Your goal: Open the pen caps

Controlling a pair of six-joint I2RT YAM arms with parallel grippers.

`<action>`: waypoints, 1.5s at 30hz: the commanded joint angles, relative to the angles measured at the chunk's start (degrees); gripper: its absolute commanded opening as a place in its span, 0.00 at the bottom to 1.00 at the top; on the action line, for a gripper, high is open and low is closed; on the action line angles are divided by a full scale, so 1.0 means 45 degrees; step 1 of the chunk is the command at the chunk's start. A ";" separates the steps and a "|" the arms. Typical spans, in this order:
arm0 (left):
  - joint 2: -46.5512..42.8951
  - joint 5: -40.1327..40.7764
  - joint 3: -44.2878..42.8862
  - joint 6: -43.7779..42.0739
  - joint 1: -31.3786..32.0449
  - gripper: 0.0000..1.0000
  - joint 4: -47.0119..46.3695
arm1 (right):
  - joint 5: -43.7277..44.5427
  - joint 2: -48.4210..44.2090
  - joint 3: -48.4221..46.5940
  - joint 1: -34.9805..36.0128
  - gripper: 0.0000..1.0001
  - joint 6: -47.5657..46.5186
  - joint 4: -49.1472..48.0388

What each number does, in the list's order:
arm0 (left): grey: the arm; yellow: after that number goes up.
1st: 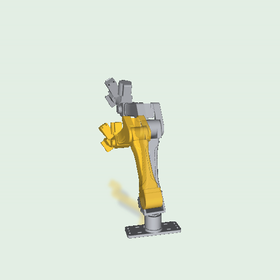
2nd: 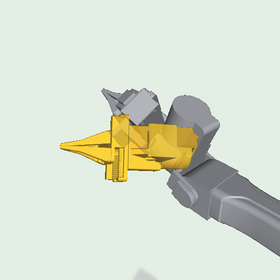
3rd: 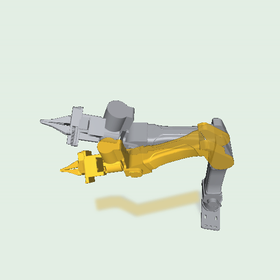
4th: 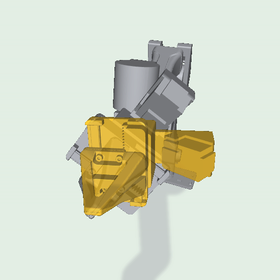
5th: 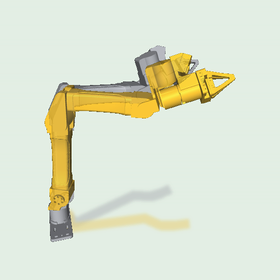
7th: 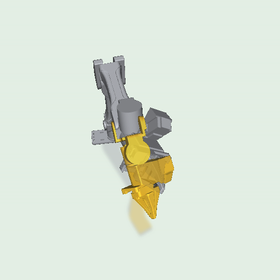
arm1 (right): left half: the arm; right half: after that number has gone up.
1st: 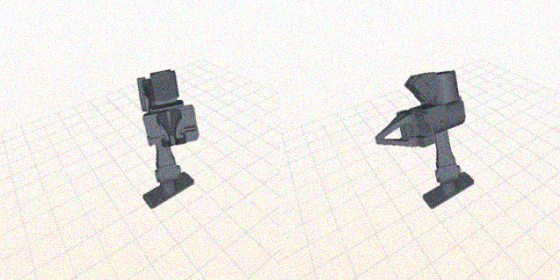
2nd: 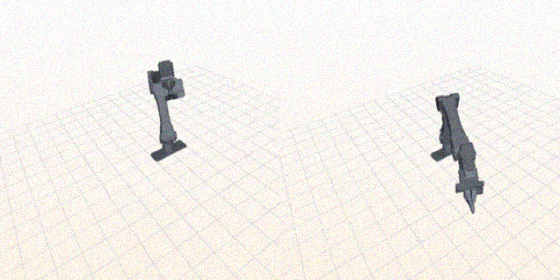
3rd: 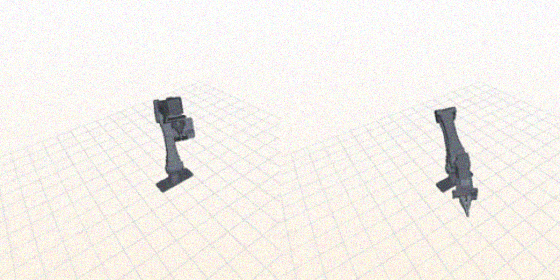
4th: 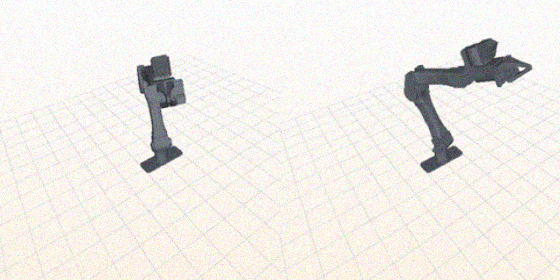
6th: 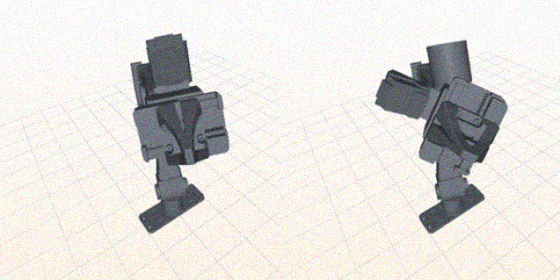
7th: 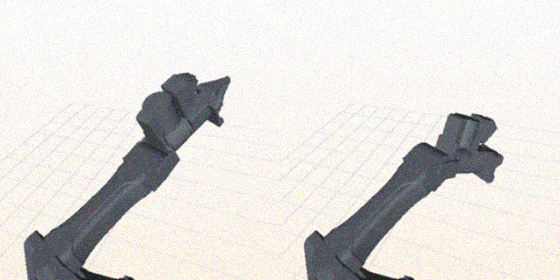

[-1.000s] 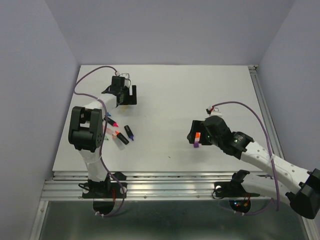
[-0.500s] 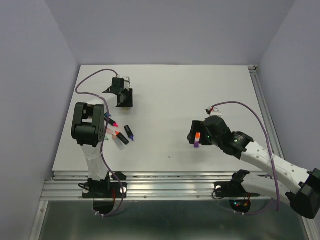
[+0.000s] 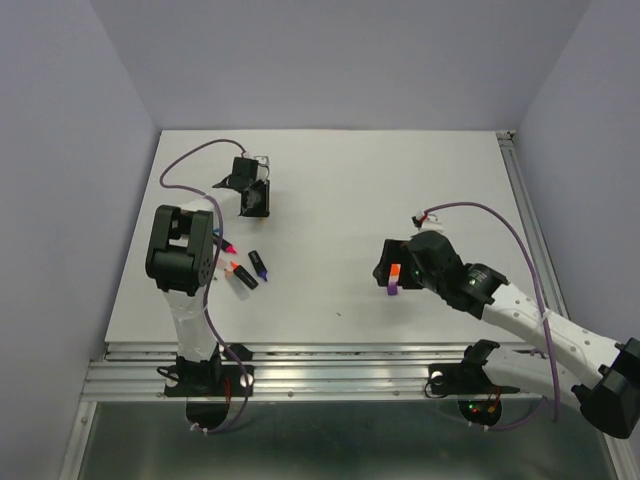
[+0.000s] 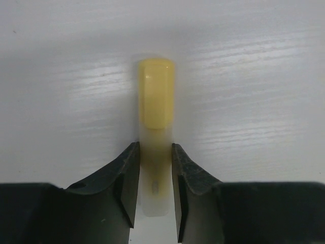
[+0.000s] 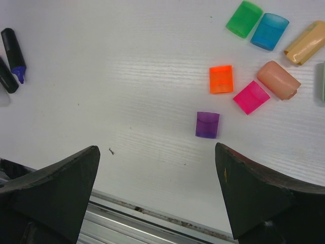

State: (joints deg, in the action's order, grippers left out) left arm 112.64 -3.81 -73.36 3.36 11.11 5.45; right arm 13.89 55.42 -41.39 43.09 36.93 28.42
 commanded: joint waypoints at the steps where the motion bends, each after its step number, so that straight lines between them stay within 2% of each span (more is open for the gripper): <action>1: -0.1683 -0.0246 0.0774 0.0522 0.0595 0.00 0.0020 | 0.0368 -0.0459 0.0349 -0.0064 1.00 0.0599 -0.1022; 7: -0.5455 -0.0111 0.3409 0.1421 0.2448 0.00 -0.1501 | -0.0409 -0.0733 0.0915 -0.0064 1.00 0.1285 -0.2701; 10: -0.7388 -0.0205 0.4814 0.2184 0.3777 0.00 -0.2206 | -0.1558 -0.0909 0.1188 -0.0064 1.00 0.1520 -0.4609; 16: -0.8896 0.0457 0.6184 0.3745 0.6995 0.00 -0.2987 | -0.1876 -0.1436 0.1794 -0.0064 1.00 0.2438 -0.7231; 22: -0.9756 0.1726 0.6752 0.4663 0.9303 0.00 -0.3496 | -0.0939 -0.1184 0.1443 -0.0064 1.00 0.2711 -0.6923; 28: -0.9524 0.2370 0.6694 0.5035 1.0224 0.00 -0.3633 | -0.0938 -0.0558 0.1482 -0.0064 1.00 0.3122 -0.6864; 34: -0.8841 0.2605 0.6304 0.5192 1.0849 0.00 -0.3790 | -0.1660 -0.0011 0.1638 -0.0064 1.00 0.2946 -0.7682; 37: -0.8723 0.2761 0.6186 0.5290 1.1065 0.00 -0.3770 | -0.1700 0.0165 0.1775 -0.0064 0.94 0.2927 -0.7840; 40: -0.8742 0.2898 0.6069 0.5328 1.1338 0.00 -0.3770 | -0.1739 0.0282 0.1833 -0.0064 0.80 0.3063 -0.7801; 42: -0.8820 0.3015 0.6030 0.5387 1.1397 0.00 -0.3751 | -0.1817 0.0321 0.1853 -0.0064 0.77 0.3141 -0.7646; 45: -0.9035 0.3054 0.5991 0.5426 1.1436 0.00 -0.3751 | -0.1817 0.0322 0.1814 -0.0064 0.77 0.3239 -0.7177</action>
State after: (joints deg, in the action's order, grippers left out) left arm 74.06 8.05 -43.59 27.14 62.22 -9.17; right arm 6.09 56.86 -33.93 43.09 50.96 -2.90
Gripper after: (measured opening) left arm 0.378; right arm 0.767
